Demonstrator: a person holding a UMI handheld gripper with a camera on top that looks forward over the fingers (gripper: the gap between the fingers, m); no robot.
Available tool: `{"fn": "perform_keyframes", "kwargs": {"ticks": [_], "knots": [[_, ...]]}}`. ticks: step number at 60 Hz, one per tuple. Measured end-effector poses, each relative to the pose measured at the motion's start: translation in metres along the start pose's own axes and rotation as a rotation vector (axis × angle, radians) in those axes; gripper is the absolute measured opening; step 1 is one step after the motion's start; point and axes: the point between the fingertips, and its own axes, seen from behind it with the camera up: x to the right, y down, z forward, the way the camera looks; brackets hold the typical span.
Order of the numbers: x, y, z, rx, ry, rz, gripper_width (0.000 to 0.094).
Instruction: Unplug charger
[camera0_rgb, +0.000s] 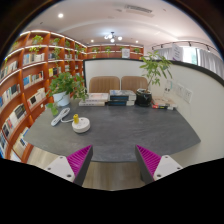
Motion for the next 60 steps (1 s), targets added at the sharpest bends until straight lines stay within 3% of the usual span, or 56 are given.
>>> {"fn": "perform_keyframes", "kwargs": {"ticks": [10, 25, 35, 43, 47, 60], "knots": [[-0.091, 0.036, 0.07, -0.086, -0.109, -0.057, 0.0859], [-0.181, -0.003, 0.187, -0.069, -0.128, -0.031, 0.0816], [-0.194, -0.037, 0.25, -0.025, -0.069, 0.0, 0.0626], [-0.198, -0.042, 0.275, -0.032, -0.053, 0.043, 0.0326], [-0.197, -0.045, 0.278, -0.02, -0.041, 0.042, 0.0117], [-0.197, -0.046, 0.277, 0.006, -0.009, -0.013, 0.0046]]}}
